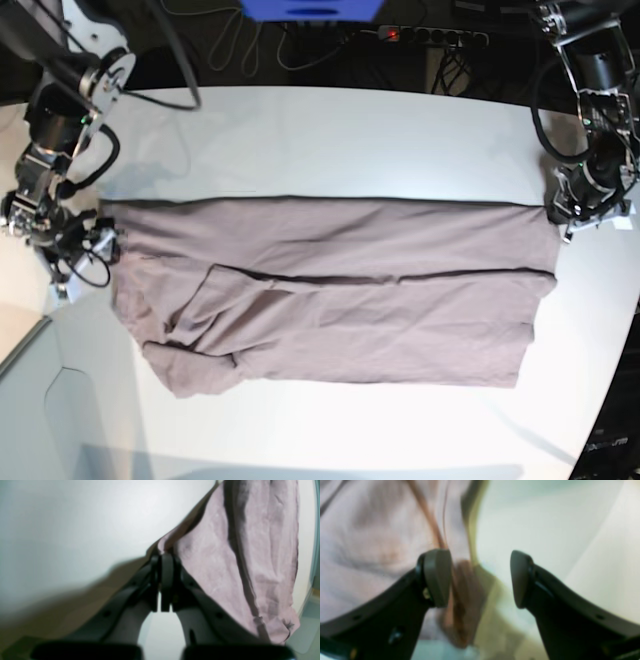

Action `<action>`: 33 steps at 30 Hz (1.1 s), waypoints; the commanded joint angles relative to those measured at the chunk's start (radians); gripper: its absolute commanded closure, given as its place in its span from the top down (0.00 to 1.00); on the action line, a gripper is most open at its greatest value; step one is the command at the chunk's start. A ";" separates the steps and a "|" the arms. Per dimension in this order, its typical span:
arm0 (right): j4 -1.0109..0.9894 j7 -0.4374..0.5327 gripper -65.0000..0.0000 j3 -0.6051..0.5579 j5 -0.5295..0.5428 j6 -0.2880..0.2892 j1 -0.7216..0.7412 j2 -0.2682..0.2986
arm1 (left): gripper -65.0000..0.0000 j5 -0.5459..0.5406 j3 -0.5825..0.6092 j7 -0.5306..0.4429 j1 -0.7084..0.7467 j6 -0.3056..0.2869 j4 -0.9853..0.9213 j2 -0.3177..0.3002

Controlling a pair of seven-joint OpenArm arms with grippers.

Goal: Layout the t-shirt on the table in an organized manner, then fold the t-shirt properly
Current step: 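Return the right gripper to the folded edge corner, holding it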

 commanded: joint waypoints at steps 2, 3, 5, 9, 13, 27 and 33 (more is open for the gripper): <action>0.094 0.028 0.55 0.006 0.023 -0.005 -0.019 0.008 | 0.00 -0.003 -0.002 -0.001 -0.009 0.003 0.012 -0.016; 0.134 0.028 0.55 0.003 0.023 -0.005 -0.039 -0.004 | 0.00 -0.003 -0.002 0.001 -0.009 0.003 0.012 -0.016; 0.209 0.028 0.55 0.003 0.023 -0.005 -0.074 -0.028 | 0.00 -0.003 -0.002 0.001 -0.009 0.003 0.012 -0.016; 0.314 0.028 0.55 0.002 0.023 -0.005 -0.135 -0.063 | 0.00 -0.003 -0.002 -0.001 -0.007 0.003 0.012 -0.014; 0.309 0.028 0.55 0.006 0.023 -0.005 -0.166 -0.081 | 0.00 -0.005 -0.002 -0.001 -0.007 0.003 0.012 -0.014; 0.134 0.034 0.52 0.008 0.023 -0.005 -0.168 -0.083 | 0.00 -0.005 -0.002 -0.001 -0.007 0.003 0.012 -0.014; 0.127 0.035 0.14 0.006 0.023 -0.005 -0.195 -0.081 | 0.00 -0.005 -0.002 0.005 -0.006 0.003 0.012 -0.014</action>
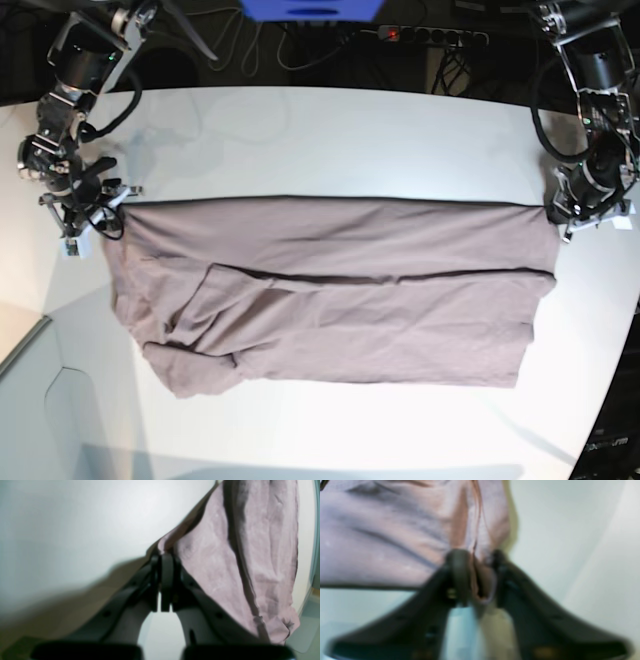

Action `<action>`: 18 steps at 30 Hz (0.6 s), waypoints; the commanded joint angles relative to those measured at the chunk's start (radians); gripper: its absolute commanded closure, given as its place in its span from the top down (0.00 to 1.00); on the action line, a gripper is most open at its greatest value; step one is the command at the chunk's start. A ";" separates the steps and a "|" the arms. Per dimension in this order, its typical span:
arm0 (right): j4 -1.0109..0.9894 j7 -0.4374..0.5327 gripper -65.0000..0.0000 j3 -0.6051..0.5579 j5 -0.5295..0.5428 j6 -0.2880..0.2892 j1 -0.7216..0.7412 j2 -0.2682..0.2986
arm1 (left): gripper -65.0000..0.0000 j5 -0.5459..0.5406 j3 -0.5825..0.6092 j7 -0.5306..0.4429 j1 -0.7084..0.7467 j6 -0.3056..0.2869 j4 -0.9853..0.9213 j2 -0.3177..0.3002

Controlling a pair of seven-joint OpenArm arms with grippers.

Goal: Layout the t-shirt on the table in an organized manner, then fold the t-shirt properly
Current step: 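Return the right gripper to the folded edge corner, holding it, then pull the folded edge taut with both grippers, stretching the shirt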

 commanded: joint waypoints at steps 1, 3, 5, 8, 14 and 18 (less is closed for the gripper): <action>-0.002 -0.055 0.06 0.000 -0.032 -0.001 -0.007 0.005 | 0.00 -0.004 -0.002 0.005 -0.008 0.005 0.012 -0.015; 0.011 -0.055 0.00 0.000 -0.032 -0.001 -0.031 0.005 | 0.00 -0.004 -0.002 0.006 0.000 0.005 0.012 -0.016; 0.055 -0.055 0.00 0.000 -0.032 -0.001 -0.061 0.007 | 0.00 -0.004 -0.002 0.008 0.015 0.005 0.018 -0.016; 0.141 -0.055 0.00 0.001 -0.032 -0.001 -0.107 0.003 | 0.00 -0.012 -0.002 0.009 0.038 0.005 0.022 -0.018; 0.268 -0.055 0.00 0.001 -0.032 -0.001 -0.203 0.000 | 0.00 -0.012 -0.010 0.009 0.129 0.005 0.128 -0.015; 0.305 -0.055 0.00 0.001 -0.031 -0.001 -0.251 -0.001 | 0.00 -0.014 -0.011 0.009 0.212 0.004 0.225 -0.013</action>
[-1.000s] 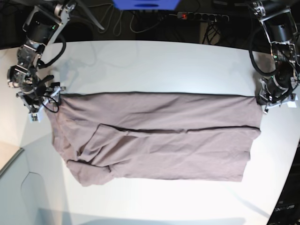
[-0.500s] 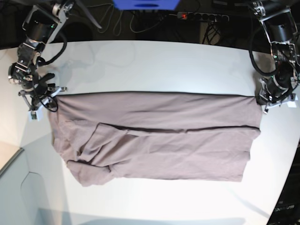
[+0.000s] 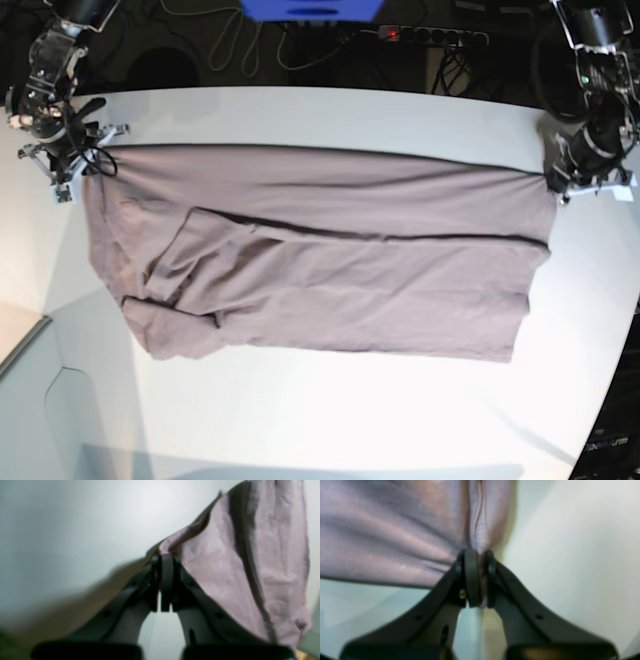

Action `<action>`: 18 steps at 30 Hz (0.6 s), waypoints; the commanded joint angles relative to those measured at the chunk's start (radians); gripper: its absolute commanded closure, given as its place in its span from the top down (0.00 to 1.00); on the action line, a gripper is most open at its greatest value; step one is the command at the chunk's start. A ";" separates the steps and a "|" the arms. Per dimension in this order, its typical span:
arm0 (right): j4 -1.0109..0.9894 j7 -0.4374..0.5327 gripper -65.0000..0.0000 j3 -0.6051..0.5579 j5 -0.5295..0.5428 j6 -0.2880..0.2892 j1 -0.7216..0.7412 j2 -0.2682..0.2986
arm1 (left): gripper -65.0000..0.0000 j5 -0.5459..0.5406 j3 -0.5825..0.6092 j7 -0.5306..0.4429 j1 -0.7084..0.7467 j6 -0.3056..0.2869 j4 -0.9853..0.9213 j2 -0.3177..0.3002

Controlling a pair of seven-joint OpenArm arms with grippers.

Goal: Layout the t-shirt on the table in an organized manner, then fold the t-shirt properly
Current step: 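Pull the folded edge taut with both grippers, stretching the shirt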

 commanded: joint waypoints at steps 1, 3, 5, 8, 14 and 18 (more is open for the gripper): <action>0.019 0.008 0.00 0.006 -0.002 -0.004 0.000 0.013 | 0.00 -0.006 -0.006 -0.015 0.014 0.007 0.038 -0.021; 0.027 0.008 0.00 0.007 -0.002 -0.004 -0.017 0.013 | 0.00 -0.006 -0.006 -0.015 0.055 0.007 0.078 -0.021; 0.038 0.008 0.00 0.007 -0.002 -0.004 -0.037 0.013 | 0.00 -0.006 -0.006 -0.020 0.087 0.007 0.100 -0.021; 0.071 0.008 0.00 0.007 -0.002 -0.004 -0.069 0.005 | 0.00 -0.006 -0.008 -0.024 0.123 0.007 0.117 -0.007; 0.165 0.008 0.00 0.010 -0.002 -0.004 -0.138 -0.030 | 0.00 -0.006 -0.101 -0.015 0.133 0.007 0.123 0.036; 0.179 0.008 0.00 0.047 -0.002 -0.004 -0.143 -0.059 | 0.00 -0.006 -0.120 -0.014 0.127 0.007 0.123 0.039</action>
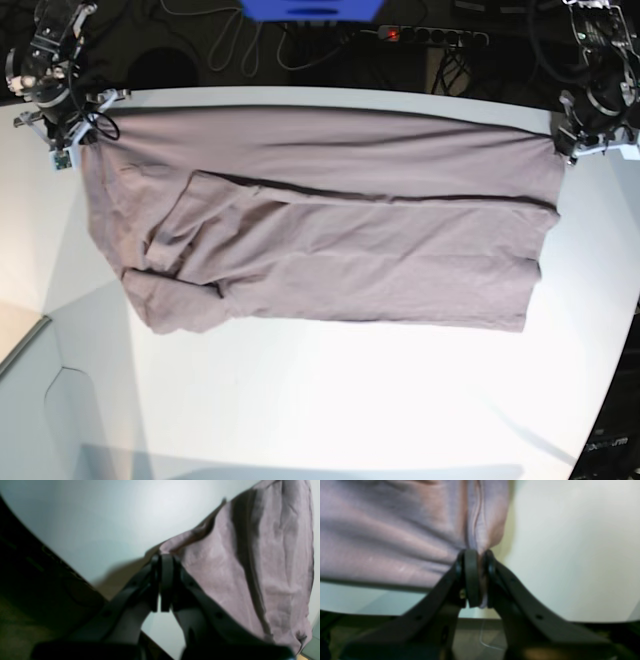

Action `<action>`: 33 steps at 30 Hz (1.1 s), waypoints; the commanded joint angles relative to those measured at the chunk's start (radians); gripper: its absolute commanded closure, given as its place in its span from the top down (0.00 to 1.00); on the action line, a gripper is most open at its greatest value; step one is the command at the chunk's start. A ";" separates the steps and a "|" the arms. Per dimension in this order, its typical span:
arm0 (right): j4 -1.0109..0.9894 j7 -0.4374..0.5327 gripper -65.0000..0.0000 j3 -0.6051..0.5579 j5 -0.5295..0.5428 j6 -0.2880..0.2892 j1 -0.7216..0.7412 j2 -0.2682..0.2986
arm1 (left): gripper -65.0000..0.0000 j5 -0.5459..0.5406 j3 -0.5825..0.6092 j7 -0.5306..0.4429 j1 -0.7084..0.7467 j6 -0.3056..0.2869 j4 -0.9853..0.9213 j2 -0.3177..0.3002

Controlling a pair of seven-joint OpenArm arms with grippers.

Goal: Layout the t-shirt on the table in an organized manner, then fold the t-shirt properly
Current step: 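Pull the folded edge taut with both grippers, stretching the shirt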

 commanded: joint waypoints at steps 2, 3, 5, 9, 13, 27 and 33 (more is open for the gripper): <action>0.020 0.009 0.00 0.023 -0.001 -0.004 0.001 0.010 | 0.00 -0.006 -0.008 -0.017 -0.006 0.004 0.016 -0.020; 0.020 0.009 0.00 0.026 -0.001 -0.004 0.001 0.010 | 0.00 -0.006 -0.010 -0.017 -0.006 0.004 0.016 -0.020; 0.022 0.009 0.00 0.026 -0.001 -0.004 0.001 0.008 | 0.00 -0.006 -0.010 -0.019 -0.008 0.004 0.016 -0.020; 0.022 0.009 0.00 0.026 -0.001 -0.004 0.001 0.008 | 0.00 -0.008 -0.010 -0.019 -0.029 0.004 0.016 -0.018; 0.022 0.009 0.00 0.026 -0.001 -0.004 0.001 0.007 | 0.05 -0.008 -0.010 -0.017 -0.032 0.004 0.016 -0.020; 0.022 0.009 0.00 0.026 -0.001 -0.004 0.001 0.008 | 0.16 -0.008 -0.010 -0.017 -0.025 0.004 0.071 -0.017; 0.037 0.011 0.00 0.023 -0.001 -0.004 0.001 0.010 | 0.17 -0.008 -0.010 -0.017 -0.025 0.004 0.127 -0.017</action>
